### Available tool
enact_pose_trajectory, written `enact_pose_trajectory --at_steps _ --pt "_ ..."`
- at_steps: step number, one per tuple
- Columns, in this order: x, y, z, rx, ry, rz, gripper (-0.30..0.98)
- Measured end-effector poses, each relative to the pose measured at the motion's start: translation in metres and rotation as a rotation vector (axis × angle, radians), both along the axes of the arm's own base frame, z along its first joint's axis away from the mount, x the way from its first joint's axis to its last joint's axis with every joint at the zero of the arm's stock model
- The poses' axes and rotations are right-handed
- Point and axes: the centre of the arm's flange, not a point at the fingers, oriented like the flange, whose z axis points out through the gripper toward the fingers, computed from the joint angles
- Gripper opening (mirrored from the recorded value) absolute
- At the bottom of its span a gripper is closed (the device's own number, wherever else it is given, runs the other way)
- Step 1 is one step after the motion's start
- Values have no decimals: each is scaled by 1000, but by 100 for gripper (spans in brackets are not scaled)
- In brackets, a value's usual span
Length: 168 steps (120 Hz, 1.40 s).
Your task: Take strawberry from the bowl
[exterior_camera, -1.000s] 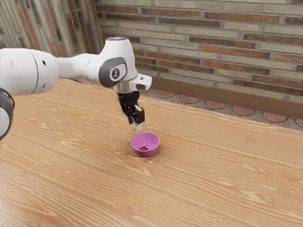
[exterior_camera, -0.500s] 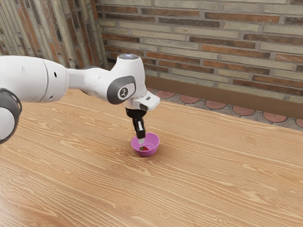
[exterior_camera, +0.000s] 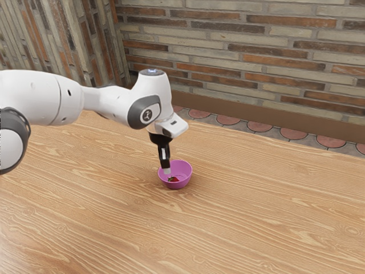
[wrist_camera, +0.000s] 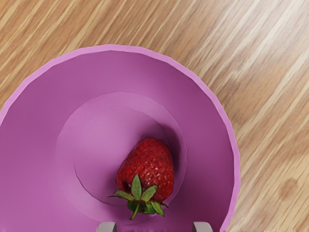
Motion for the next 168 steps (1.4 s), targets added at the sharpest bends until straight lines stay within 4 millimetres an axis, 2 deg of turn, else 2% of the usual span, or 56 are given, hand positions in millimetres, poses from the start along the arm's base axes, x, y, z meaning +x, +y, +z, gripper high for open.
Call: enact_pose_trajectory --at_steps 12,34,92,140,168 --pt "2 5 -5 -6 1 -16 17" --pt "6 0 -7 -19 -12 -55 21" --pt "5 -7 -22 -73 -1 -89 21" --pt "4 15 -32 -87 13 -69 20" --pt "6 16 -34 -88 9 -78 20"
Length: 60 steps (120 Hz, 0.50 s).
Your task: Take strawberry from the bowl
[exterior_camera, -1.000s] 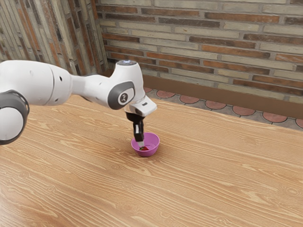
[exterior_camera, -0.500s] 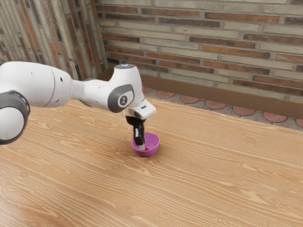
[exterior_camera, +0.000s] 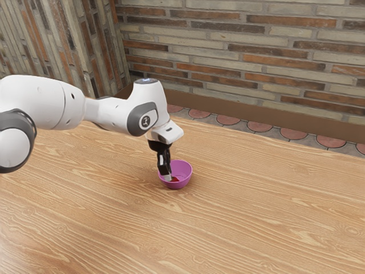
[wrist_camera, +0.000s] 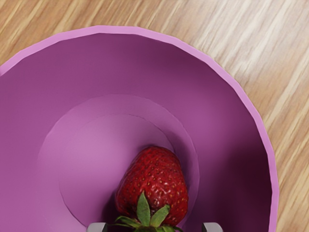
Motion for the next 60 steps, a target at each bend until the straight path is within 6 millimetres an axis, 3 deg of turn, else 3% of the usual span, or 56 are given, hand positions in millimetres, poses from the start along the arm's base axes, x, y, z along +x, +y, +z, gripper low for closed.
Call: enact_pose_trajectory --at_steps 60 --pt "8 -9 -9 -7 -4 -23 20"
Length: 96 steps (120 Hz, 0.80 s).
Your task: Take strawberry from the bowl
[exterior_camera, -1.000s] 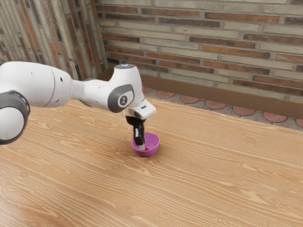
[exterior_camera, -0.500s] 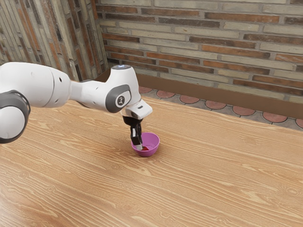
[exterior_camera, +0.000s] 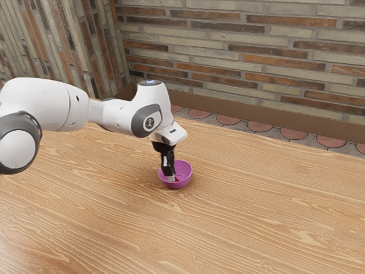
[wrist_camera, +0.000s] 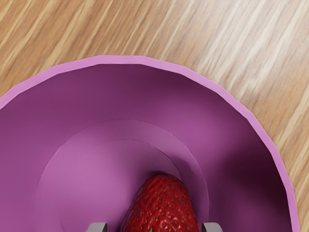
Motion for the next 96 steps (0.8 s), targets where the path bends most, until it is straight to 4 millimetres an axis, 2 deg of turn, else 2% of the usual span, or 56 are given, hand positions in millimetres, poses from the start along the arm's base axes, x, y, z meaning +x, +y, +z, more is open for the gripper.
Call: enact_pose_trajectory --at_steps 24,96 --pt "0 -5 -6 -6 0 -8 20" --pt "1 -3 -16 -6 2 -8 18"
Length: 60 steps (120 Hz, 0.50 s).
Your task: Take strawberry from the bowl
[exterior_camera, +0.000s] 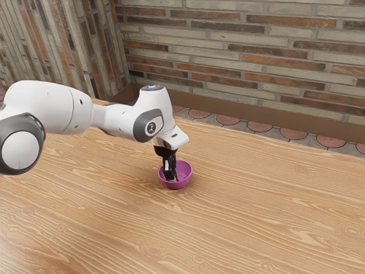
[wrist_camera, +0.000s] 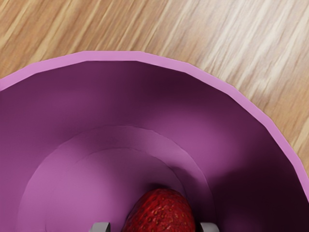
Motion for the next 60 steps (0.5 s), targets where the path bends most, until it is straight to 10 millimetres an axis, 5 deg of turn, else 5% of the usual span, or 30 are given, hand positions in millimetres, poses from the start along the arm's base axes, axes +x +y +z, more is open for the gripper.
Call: enact_pose_trajectory --at_steps 60 --pt "2 0 3 3 -22 12 5"
